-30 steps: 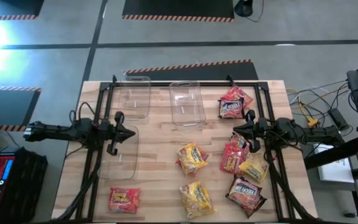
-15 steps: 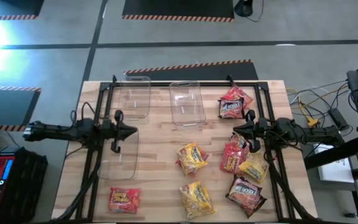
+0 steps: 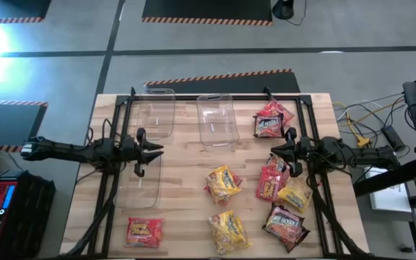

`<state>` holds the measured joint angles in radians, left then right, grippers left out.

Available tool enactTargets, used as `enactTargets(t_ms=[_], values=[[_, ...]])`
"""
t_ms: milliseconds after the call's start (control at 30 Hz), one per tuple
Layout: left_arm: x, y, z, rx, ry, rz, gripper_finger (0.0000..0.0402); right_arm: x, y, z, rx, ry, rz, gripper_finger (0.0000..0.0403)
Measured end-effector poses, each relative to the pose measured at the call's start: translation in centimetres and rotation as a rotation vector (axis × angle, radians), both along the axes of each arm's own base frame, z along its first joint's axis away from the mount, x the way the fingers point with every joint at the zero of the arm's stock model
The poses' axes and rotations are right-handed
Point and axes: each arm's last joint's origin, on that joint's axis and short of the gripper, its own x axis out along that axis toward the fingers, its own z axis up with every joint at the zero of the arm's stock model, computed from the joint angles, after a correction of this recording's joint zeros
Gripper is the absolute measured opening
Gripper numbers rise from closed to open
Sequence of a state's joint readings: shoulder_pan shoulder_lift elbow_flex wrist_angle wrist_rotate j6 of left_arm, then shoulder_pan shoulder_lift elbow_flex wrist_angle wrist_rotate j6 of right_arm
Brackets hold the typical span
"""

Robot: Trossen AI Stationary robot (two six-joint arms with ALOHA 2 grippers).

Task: Sort Maruchan noodles
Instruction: Put the yellow noodle pack into the top left transparent bin

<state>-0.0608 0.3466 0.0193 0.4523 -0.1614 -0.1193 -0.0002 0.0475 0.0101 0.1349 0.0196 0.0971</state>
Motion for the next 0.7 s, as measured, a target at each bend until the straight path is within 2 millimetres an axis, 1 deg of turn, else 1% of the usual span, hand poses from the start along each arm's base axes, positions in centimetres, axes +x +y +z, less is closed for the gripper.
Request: enactTargets(t_ms=[233,333,433,700], values=[[0.4,0.0,-0.3,0.001,0.028,0.013,0.0088,0.0,0.0,0.0,0.000,0.000,0.000,0.0018],[0.5,0.0,-0.1,0.000,0.007,0.013,0.0088,0.0,0.0,0.0,0.000,0.000,0.000,0.0018],[0.6,0.0,0.3,-0.002,-0.032,0.013,0.0088,0.0,0.0,0.0,0.000,0.000,0.000,0.0018],[2.1,-0.1,2.6,0.008,0.063,0.013,0.0088,0.0,0.0,0.0,0.000,0.000,0.000,0.0018]])
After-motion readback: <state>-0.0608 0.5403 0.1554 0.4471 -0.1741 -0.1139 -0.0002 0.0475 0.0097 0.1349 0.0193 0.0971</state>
